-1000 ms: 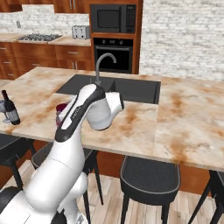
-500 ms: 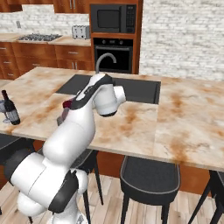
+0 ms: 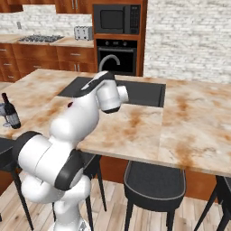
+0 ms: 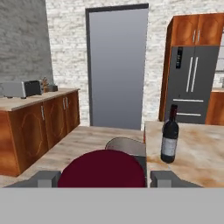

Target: There is a wine glass and glass cup on the dining counter. Place the wine bottle next to the wine glass and the juice bottle next to the glass cup.

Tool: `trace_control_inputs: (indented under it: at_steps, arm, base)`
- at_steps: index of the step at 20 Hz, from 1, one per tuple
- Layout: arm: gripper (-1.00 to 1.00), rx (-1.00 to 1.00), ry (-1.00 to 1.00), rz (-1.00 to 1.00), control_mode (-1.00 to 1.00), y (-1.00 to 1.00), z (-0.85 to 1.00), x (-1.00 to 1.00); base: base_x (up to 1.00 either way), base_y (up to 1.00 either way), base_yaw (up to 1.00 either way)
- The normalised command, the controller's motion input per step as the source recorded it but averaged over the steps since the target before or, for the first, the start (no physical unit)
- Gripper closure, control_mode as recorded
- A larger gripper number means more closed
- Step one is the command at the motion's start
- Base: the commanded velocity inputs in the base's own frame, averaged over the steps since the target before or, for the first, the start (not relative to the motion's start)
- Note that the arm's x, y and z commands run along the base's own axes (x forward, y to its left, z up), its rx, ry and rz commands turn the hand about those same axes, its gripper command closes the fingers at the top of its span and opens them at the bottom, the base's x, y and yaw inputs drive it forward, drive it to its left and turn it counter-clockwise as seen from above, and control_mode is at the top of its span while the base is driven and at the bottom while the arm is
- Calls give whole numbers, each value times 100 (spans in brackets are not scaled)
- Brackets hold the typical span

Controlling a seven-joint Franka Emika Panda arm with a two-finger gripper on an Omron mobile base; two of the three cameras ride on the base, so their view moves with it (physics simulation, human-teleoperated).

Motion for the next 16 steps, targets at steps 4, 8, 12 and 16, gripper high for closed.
trace_control_inputs:
  at_steps: [4, 8, 12, 16]
  arm:
    - [100, -6, 0, -2, -100, 5, -21, 34]
    - [100, -1, 0, -5, -100, 9, -25, 28]
    - [100, 0, 0, -1, -100, 5, -18, 24]
    - [100, 4, 0, -1, -100, 10, -17, 21]
  base:
    - [0, 0, 0]
    - [0, 0, 0]
    - [0, 0, 0]
    - [0, 0, 0]
